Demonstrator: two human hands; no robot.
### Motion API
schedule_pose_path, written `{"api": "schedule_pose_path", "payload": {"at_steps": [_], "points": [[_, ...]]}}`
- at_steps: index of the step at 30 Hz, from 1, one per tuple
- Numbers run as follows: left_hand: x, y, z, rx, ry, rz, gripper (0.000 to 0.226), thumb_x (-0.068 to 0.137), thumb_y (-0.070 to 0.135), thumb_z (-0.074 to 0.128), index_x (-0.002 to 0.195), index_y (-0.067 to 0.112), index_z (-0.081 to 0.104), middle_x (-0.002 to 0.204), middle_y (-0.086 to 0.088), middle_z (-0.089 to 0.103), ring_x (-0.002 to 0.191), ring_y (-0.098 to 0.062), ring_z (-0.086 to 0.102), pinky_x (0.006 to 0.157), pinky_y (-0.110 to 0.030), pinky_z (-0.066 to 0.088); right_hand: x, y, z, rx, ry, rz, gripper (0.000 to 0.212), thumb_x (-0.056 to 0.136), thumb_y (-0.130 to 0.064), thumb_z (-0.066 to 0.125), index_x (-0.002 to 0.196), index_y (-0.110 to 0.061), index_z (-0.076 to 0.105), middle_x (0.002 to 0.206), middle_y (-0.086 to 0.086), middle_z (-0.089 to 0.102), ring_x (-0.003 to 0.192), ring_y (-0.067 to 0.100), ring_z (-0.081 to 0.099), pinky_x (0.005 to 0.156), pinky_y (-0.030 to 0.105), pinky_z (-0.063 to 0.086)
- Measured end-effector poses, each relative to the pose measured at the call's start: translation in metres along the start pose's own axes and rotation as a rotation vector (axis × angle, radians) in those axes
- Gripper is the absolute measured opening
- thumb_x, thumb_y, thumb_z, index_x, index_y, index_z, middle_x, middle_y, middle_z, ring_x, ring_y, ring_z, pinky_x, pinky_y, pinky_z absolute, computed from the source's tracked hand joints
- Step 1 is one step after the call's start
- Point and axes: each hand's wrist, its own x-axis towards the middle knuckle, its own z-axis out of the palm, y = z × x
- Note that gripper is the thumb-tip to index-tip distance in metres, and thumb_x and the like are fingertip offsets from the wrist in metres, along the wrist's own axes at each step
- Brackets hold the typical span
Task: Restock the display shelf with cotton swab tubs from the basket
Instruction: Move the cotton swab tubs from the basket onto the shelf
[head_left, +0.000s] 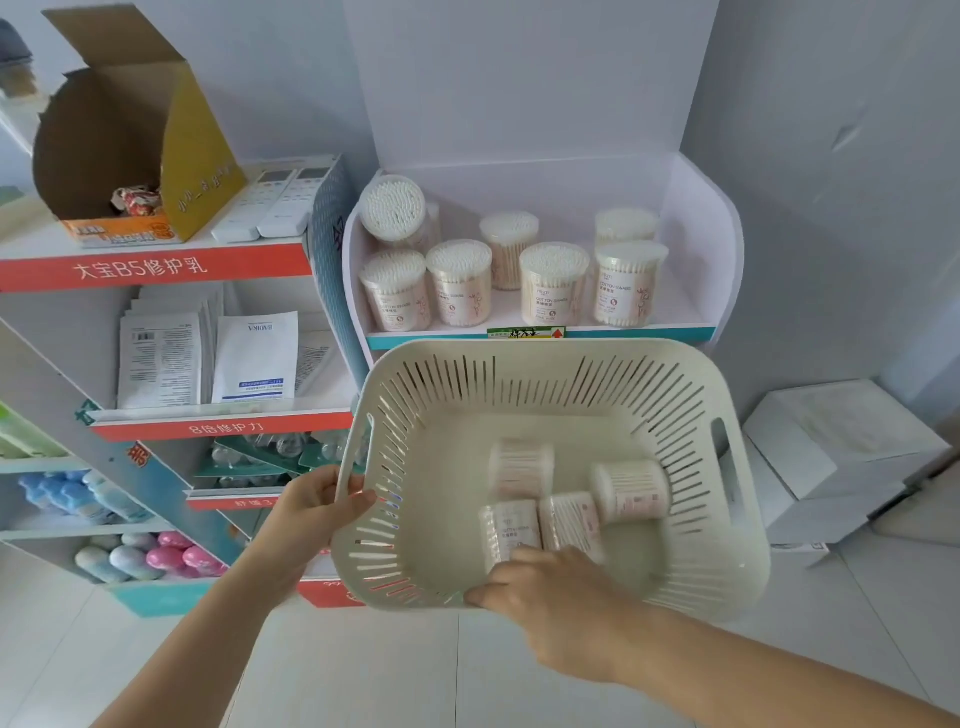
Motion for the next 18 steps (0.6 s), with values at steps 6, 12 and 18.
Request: {"api": "schedule_pose_path", "payload": {"at_steps": [6, 12, 18], "points": [[0.012, 0.007, 0.001, 0.015, 0.074, 0.009, 0.015, 0.085, 0.008, 0.066, 0.096, -0.001, 0.063, 0.083, -0.017, 0.065, 0.069, -0.027, 0.06, 0.069, -0.039, 0.052, 0.012, 0.011, 0.001, -0.009, -0.023, 0.032, 0.063, 0.079, 0.003, 0.043, 0.134, -0.028, 0.046, 0.119, 0.0, 0.061, 0.114, 0.026, 0.047, 0.07, 0.034, 0.031], [0.02, 0.021, 0.0, 0.184, 0.045, 0.01, 0.027, 0.088, 0.035, 0.06, 0.104, 0.014, 0.059, 0.091, -0.002, 0.072, 0.066, -0.014, 0.069, 0.061, -0.03, 0.056, 0.014, 0.013, -0.002, 0.032, -0.016, 0.022, 0.063, 0.082, 0.001, 0.042, 0.135, -0.031, 0.045, 0.121, -0.006, 0.061, 0.111, 0.021, 0.045, 0.071, 0.033, 0.029], [0.004, 0.024, 0.01, 0.892, 0.18, 0.437, 0.082, 0.079, 0.067, 0.044, 0.146, 0.024, 0.026, 0.157, 0.005, 0.019, 0.143, -0.021, 0.023, 0.113, -0.041, 0.02, 0.016, 0.017, -0.011, 0.002, -0.017, 0.008, 0.059, 0.079, 0.001, 0.045, 0.127, -0.032, 0.051, 0.11, -0.003, 0.066, 0.103, 0.023, 0.05, 0.071, 0.032, 0.034]]}}
